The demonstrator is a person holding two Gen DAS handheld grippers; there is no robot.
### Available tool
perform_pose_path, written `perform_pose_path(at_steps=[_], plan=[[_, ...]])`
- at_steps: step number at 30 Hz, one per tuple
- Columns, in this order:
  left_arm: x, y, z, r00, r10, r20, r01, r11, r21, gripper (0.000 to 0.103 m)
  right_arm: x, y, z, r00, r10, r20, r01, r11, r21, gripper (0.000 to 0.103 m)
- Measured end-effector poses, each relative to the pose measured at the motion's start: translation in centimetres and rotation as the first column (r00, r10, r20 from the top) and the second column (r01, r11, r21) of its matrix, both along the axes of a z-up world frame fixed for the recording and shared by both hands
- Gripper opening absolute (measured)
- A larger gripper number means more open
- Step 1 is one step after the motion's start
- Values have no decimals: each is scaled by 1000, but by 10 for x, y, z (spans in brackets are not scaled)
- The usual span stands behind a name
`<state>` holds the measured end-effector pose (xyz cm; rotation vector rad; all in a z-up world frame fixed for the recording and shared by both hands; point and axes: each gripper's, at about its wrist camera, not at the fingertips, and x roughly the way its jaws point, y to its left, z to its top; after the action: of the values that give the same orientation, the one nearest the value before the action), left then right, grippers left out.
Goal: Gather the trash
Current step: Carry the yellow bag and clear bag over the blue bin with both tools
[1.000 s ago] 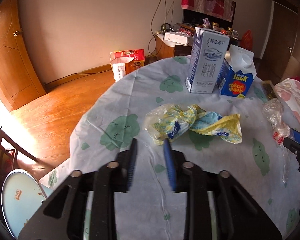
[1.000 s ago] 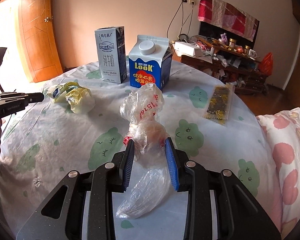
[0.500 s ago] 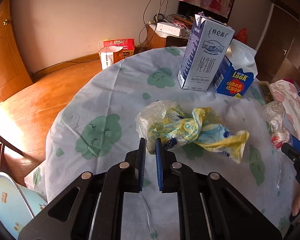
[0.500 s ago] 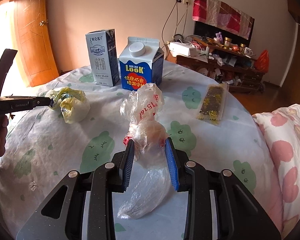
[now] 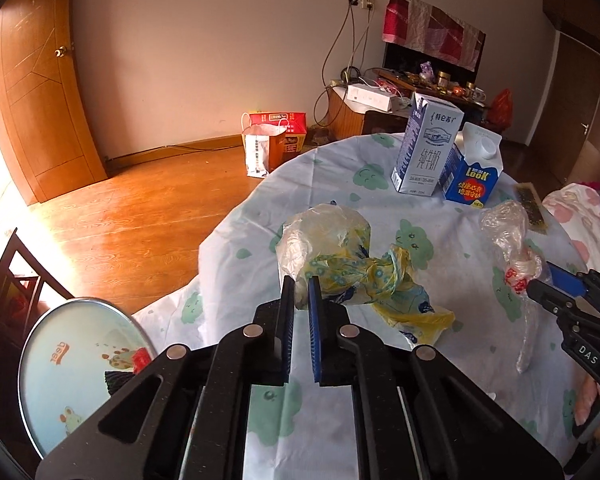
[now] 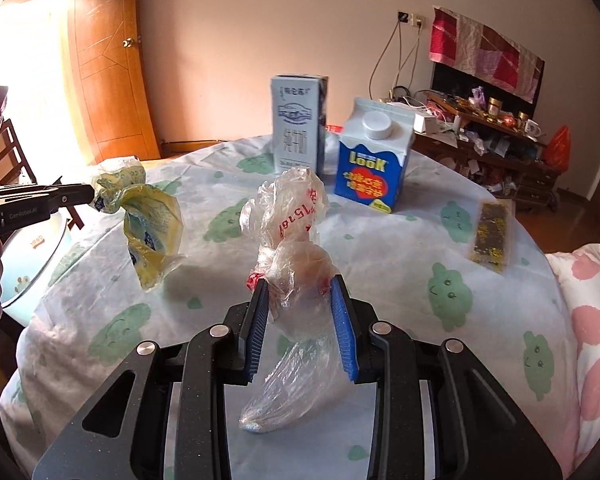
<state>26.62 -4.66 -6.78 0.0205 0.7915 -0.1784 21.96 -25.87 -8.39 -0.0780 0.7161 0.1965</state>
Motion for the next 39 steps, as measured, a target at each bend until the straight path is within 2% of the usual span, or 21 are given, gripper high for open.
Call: perform_pose_path(at_steps=[8, 16, 28, 39], plan=[[-43, 50, 13, 996, 82, 44, -81, 996, -40, 6, -6, 61, 8, 995, 99, 24, -99, 995, -3, 32], [-77, 96, 24, 984, 157, 89, -153, 987, -48, 5, -14, 112, 11, 984, 172, 38, -172, 985, -17, 32], [-112, 162, 32, 956, 267, 123, -267, 964, -11, 5, -20, 177, 12, 957, 284, 55, -282, 959, -38, 32], [-134, 213, 21, 925, 366, 104, -370, 929, 21, 5, -21, 225, 7, 927, 372, 39, -370, 927, -56, 32]])
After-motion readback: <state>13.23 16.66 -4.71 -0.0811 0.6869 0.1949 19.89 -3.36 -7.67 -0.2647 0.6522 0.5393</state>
